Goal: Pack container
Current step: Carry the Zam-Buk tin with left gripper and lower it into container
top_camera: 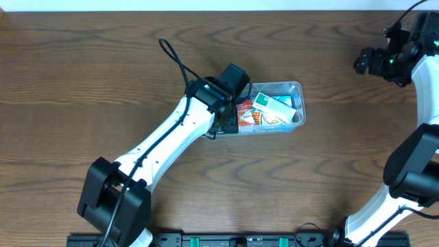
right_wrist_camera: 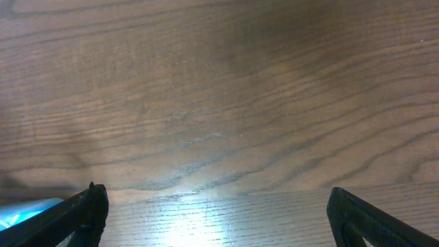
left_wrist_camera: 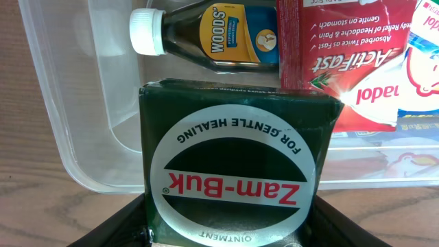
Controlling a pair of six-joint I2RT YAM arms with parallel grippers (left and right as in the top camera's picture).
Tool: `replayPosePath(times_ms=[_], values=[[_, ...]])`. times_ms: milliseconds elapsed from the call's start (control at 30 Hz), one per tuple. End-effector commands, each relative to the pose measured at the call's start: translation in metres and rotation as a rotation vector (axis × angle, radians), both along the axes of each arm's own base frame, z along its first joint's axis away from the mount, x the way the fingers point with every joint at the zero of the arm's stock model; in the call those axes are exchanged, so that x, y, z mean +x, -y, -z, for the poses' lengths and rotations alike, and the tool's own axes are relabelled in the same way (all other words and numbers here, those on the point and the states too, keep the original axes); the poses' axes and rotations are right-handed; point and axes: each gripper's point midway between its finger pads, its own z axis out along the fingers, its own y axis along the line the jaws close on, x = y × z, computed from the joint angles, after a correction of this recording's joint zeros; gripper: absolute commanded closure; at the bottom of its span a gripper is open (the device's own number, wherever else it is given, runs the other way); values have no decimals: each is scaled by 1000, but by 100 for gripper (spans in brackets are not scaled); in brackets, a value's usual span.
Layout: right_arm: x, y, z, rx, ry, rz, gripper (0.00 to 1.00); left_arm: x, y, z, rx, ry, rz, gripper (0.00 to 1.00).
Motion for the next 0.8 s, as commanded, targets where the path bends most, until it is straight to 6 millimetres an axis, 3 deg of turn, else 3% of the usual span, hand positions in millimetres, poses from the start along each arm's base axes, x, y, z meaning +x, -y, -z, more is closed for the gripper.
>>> replayPosePath(times_ms=[0, 333, 767], values=[[3, 2, -20, -8, 44, 12, 1, 1, -6, 15, 39, -24, -19, 37], [3, 2, -20, -8, 44, 12, 1, 14, -17, 15, 27, -10, -66, 37], [3, 2, -20, -8, 44, 12, 1, 20, -13, 14, 7, 11, -64, 37]])
